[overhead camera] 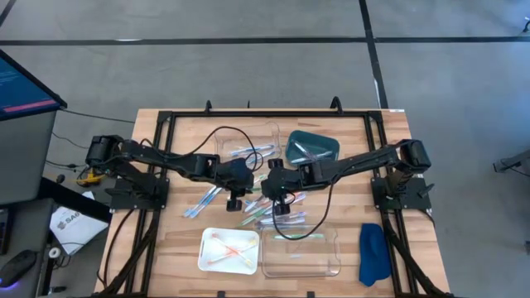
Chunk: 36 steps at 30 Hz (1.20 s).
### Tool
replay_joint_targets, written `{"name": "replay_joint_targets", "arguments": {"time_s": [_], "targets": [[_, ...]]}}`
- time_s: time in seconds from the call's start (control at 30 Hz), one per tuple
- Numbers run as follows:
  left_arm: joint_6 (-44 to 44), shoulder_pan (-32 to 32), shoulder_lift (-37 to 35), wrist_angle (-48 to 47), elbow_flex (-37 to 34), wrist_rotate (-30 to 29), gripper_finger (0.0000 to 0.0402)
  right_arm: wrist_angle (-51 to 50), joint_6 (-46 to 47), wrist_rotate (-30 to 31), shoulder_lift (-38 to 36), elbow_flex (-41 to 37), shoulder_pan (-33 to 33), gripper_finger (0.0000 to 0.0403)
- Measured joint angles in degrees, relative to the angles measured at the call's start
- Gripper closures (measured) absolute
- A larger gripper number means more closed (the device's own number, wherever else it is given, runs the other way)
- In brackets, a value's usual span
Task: Pick & Place Toothbrushes
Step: Put the green toothbrush into the bottom transparent bin
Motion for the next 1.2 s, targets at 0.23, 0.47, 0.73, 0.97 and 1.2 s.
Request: {"name": "replay_joint_targets", "arguments": {"time_s": [0.23,0.47,0.73,0.97,1.2], "targets": [[0.00,0.00,0.00,-0.03,0.00,0.02,0.0364,-0.05,0.00,0.08,0.02,0.00,0.00,0.0337],[-0.17,0.01,0.00,-0.14,0.00,0.05,0.0364,-0.02,-0.34,0.29,0.02,0.00,0.00,0.0369],[-0.16,0.01,0.00,-0.20,0.00,0.24,0.0359,-0.06,-0.85,0.34,0.02,0.00,-0.02,0.0372],[-0.11,0.00,0.02,0.12,0.00,-0.45,0.0356,-1.08,-1.07,0.34,0.02,0.00,-0.04,0.0379],[0.03,0.00,0.07,0.46,0.00,-0.55,0.0343,-1.82,-1.07,0.32,0.02,0.02,-0.02,0.0377]]}}
